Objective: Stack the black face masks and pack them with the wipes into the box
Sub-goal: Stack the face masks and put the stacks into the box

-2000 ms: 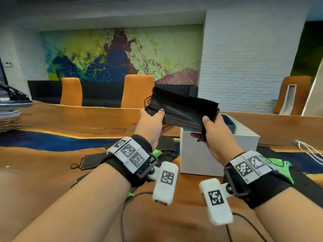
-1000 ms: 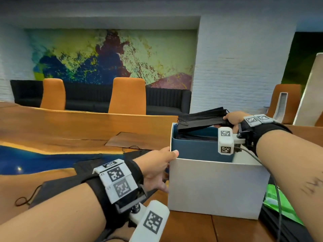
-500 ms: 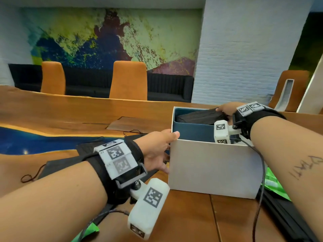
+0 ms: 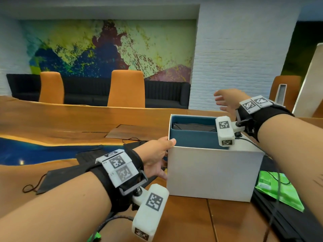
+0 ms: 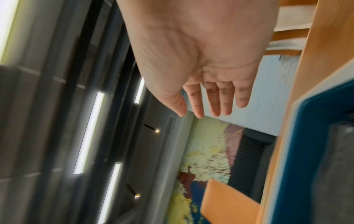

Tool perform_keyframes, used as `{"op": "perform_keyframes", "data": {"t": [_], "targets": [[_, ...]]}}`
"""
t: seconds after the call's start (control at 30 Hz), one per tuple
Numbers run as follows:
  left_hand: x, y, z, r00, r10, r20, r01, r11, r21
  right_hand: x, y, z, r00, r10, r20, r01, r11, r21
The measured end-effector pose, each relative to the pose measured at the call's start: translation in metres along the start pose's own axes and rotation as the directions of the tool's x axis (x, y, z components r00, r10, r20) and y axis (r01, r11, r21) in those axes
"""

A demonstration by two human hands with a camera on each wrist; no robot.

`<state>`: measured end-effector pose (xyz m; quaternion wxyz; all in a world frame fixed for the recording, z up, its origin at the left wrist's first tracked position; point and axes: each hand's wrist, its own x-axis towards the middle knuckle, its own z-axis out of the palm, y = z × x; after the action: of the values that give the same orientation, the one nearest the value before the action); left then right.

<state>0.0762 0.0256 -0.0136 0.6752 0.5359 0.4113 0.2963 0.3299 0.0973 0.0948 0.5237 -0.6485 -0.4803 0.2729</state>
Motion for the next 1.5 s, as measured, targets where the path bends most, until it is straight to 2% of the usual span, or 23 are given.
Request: {"op": "perform_keyframes", "data": {"t": [0.1, 0.2, 0.3, 0.43, 0.6, 0.7, 0.87, 1.0, 1.1, 1.27, 1.33, 1.37, 1.43, 1.47, 1.5], "targets": [[-0.005, 0.004, 0.003, 0.999, -0.031, -0.022, 0.032, 0.999, 0.013, -0.026, -0.027, -0.005, 0.995, -0.084, 0.049, 0.077, 0.989, 0.130], [-0.016, 0.013, 0.001, 0.997, -0.045, -0.057, 0.046, 0.999, 0.022, -0.064, -0.048, -0.012, 0.976, -0.189, 0.106, 0.167, 0.968, 0.189], [-0.041, 0.025, -0.012, 0.996, 0.043, -0.073, -0.044, 0.999, -0.008, -0.103, -0.057, -0.015, 0.953, -0.261, 0.156, 0.214, 0.940, 0.265], [-0.078, 0.028, -0.048, 0.975, 0.123, -0.183, -0.120, 0.992, 0.030, -0.143, -0.044, -0.003, 0.949, -0.251, 0.189, 0.175, 0.922, 0.345], [-0.106, 0.016, -0.093, 0.946, 0.053, -0.321, -0.075, 0.996, -0.054, -0.181, -0.014, 0.035, 0.901, -0.179, 0.395, 0.051, 0.948, 0.313], [-0.114, 0.007, -0.110, 0.929, 0.005, -0.370, -0.021, 0.999, -0.041, -0.195, 0.005, 0.061, 0.864, -0.074, 0.498, -0.042, 0.975, 0.218], [-0.115, 0.002, -0.134, 0.852, -0.046, -0.522, 0.144, 0.978, 0.149, -0.210, 0.028, 0.111, 0.779, 0.171, 0.603, -0.239, 0.970, 0.034], [-0.107, 0.000, -0.152, 0.790, 0.007, -0.613, 0.242, 0.915, 0.322, -0.211, 0.038, 0.151, 0.733, 0.295, 0.613, -0.364, 0.931, -0.011], [-0.100, -0.002, -0.166, 0.793, -0.015, -0.609, 0.291, 0.887, 0.358, -0.209, 0.044, 0.174, 0.707, 0.356, 0.611, -0.408, 0.911, -0.058], [-0.091, -0.003, -0.182, 0.815, 0.003, -0.580, 0.186, 0.946, 0.266, -0.202, 0.048, 0.199, 0.656, 0.430, 0.621, -0.455, 0.881, -0.129], [-0.085, -0.003, -0.176, 0.851, -0.016, -0.526, 0.272, 0.869, 0.414, -0.197, 0.050, 0.207, 0.651, 0.445, 0.615, -0.463, 0.875, -0.142], [-0.082, -0.004, -0.170, 0.848, -0.021, -0.529, 0.349, 0.774, 0.529, -0.195, 0.051, 0.212, 0.654, 0.452, 0.607, -0.463, 0.874, -0.151], [-0.076, -0.008, -0.158, 0.838, -0.010, -0.545, 0.470, 0.522, 0.712, -0.192, 0.053, 0.219, 0.660, 0.468, 0.588, -0.455, 0.872, -0.183], [-0.072, -0.011, -0.154, 0.851, -0.001, -0.526, 0.490, 0.364, 0.792, -0.191, 0.054, 0.221, 0.663, 0.476, 0.577, -0.446, 0.871, -0.206], [-0.070, -0.012, -0.151, 0.860, -0.001, -0.510, 0.492, 0.264, 0.830, -0.190, 0.054, 0.224, 0.665, 0.488, 0.566, -0.437, 0.868, -0.236]]}}
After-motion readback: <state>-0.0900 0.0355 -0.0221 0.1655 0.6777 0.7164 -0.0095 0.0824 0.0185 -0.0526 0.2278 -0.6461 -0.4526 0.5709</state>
